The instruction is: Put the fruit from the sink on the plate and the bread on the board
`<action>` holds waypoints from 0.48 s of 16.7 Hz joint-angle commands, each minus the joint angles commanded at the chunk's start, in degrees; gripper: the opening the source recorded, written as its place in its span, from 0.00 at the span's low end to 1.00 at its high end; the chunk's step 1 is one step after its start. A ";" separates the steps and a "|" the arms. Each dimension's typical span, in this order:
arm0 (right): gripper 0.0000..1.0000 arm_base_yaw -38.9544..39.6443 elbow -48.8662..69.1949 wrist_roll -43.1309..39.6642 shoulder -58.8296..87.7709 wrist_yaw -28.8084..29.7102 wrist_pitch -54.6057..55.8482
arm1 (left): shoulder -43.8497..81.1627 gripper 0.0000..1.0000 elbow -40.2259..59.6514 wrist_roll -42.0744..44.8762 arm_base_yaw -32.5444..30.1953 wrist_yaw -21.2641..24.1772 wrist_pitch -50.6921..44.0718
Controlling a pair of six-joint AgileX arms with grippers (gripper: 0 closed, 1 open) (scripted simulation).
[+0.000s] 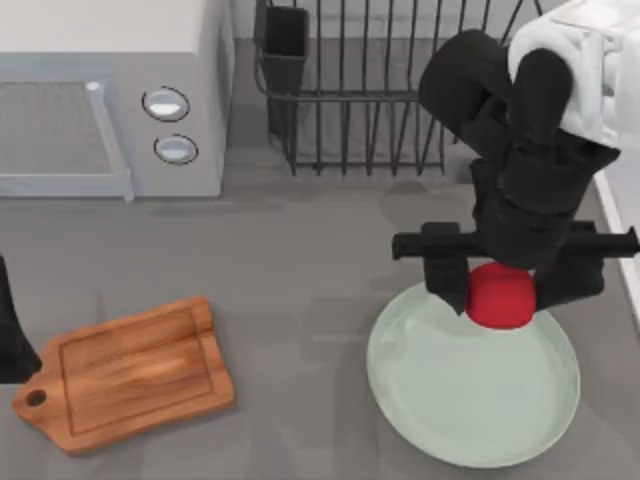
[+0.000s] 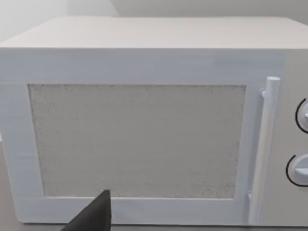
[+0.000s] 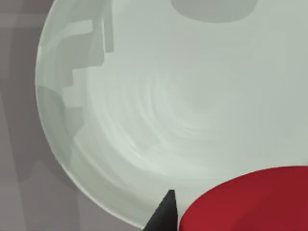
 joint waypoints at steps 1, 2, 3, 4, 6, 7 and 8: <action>0.53 0.00 0.00 0.00 0.00 0.00 0.00 | 0.00 1.00 0.00 0.00 0.00 0.00 0.00; 0.60 0.00 0.00 0.00 0.00 0.00 0.00 | 0.00 1.00 0.00 0.00 0.00 0.00 0.00; 0.68 0.00 0.00 0.00 0.00 0.00 0.00 | 0.00 1.00 0.00 0.00 0.00 0.00 0.00; 0.75 0.00 0.00 0.00 0.00 0.00 0.00 | 0.00 1.00 0.00 0.00 0.00 0.00 0.00; 0.90 0.00 0.00 0.00 0.00 0.00 0.00 | 0.00 1.00 0.00 0.00 0.00 0.00 0.00; 0.98 0.00 0.00 0.00 0.00 0.00 0.00 | 0.00 1.00 0.00 0.00 0.00 0.00 0.00; 1.00 0.00 0.00 0.00 0.00 0.00 0.00 | 0.00 1.00 0.00 0.00 0.00 0.00 0.00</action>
